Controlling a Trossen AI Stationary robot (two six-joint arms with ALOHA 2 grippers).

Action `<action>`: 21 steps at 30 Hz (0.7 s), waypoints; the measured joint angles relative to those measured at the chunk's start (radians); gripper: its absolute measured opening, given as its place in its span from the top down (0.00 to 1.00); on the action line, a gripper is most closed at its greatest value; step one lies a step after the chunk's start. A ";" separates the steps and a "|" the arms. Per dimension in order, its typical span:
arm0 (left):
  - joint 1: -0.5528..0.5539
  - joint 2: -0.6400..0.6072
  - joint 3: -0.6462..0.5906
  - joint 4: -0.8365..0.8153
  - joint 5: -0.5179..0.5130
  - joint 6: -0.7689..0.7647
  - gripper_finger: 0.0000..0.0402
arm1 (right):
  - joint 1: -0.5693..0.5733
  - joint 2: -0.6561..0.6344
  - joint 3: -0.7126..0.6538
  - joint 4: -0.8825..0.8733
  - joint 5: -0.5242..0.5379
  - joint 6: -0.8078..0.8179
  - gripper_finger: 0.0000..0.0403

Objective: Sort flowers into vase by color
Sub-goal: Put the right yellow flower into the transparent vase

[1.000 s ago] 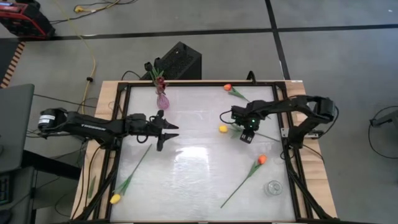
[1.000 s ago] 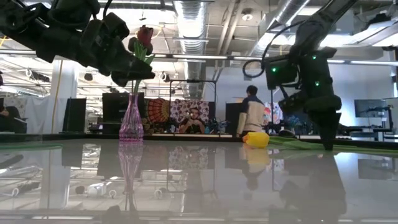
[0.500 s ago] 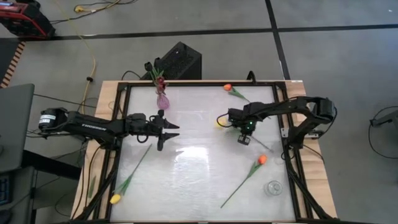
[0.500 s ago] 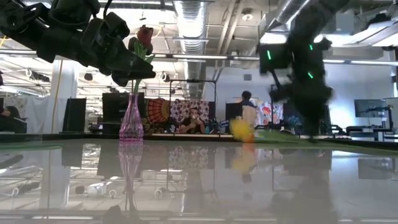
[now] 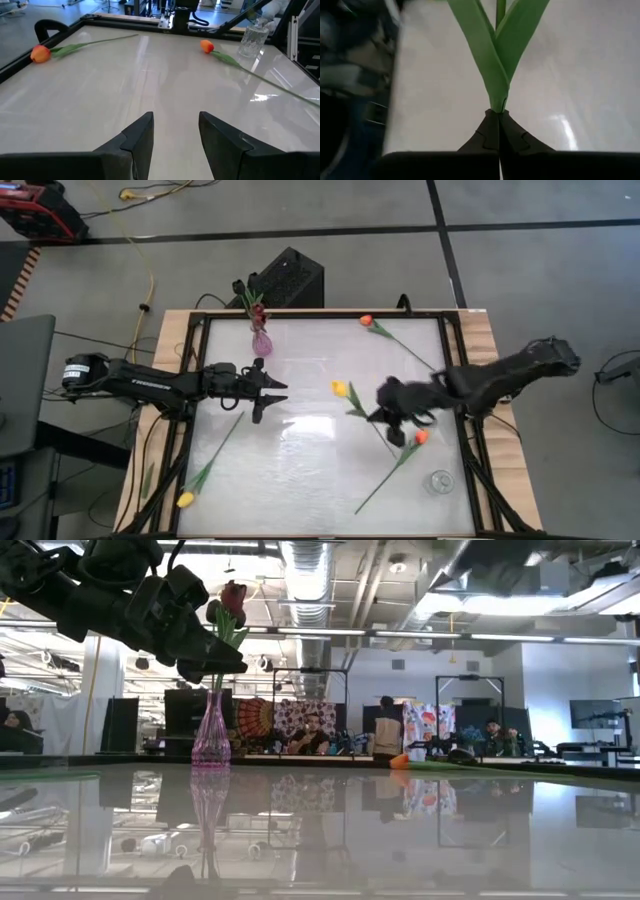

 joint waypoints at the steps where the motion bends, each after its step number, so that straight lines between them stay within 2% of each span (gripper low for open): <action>1: 0.000 0.000 0.000 0.001 0.000 0.001 0.64 | 0.049 -0.020 0.000 -0.001 0.049 0.045 0.96; 6: 0.000 0.000 0.000 0.008 -0.001 0.010 0.64 | 0.284 -0.071 0.000 -0.003 0.239 0.231 0.96; 12: 0.000 0.000 0.000 0.008 0.000 -0.021 0.64 | 0.538 -0.093 0.000 -0.021 0.433 0.327 0.96; 18: -0.032 0.000 0.000 0.008 -0.002 -0.125 0.64 | 0.796 -0.107 0.001 -0.204 0.782 0.453 0.96; 21: -0.065 0.000 0.000 0.016 -0.026 -0.175 0.64 | 0.914 -0.107 0.002 -0.287 0.873 0.539 0.96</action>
